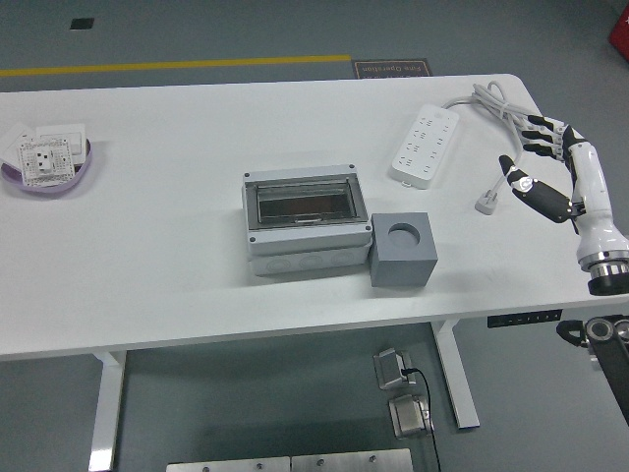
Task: Pick up the cylinder from the cube,place it in the box,flap close box
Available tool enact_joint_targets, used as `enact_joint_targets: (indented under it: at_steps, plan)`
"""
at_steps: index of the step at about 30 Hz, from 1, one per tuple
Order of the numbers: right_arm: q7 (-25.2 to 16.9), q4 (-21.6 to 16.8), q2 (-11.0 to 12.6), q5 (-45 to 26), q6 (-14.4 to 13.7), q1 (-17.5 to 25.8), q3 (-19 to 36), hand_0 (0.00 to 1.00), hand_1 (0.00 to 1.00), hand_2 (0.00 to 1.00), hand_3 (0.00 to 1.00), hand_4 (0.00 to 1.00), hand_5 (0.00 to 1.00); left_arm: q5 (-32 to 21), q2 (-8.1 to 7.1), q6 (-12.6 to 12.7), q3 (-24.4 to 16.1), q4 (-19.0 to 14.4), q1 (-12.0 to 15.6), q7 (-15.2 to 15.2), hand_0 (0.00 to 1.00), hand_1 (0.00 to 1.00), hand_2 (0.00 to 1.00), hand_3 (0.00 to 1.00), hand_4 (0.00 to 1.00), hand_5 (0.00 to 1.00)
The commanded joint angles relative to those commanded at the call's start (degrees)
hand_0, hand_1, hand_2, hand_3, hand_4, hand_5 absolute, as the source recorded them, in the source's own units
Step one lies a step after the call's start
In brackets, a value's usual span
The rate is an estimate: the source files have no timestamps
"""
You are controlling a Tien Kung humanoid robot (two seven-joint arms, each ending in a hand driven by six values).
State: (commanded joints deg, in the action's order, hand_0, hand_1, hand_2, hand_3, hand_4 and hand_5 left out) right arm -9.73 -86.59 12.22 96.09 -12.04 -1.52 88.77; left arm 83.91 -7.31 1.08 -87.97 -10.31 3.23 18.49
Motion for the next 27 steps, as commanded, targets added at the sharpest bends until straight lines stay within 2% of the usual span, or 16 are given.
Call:
enact_joint_targets:
  at_steps: [19,27]
  plan:
    - [-0.1,0.0,0.8,-0.8,-0.3,-0.2,1.2,0.708,0.654,0.727,0.788,0.790,0.309,1.1,-1.40,-0.3,-0.1,0.0,-1.4,-0.2,0.710,0.732,0.733,0.838,0.734,0.378]
    - [-0.1,-0.1,0.4,-0.7,-0.2,0.3,2.8,0.705,0.653,0.725,0.783,0.795,0.316,-0.3,-1.10,-0.2,0.8,0.0,-0.9,-0.6,0.710,0.731,0.733,0.837,0.735,0.379]
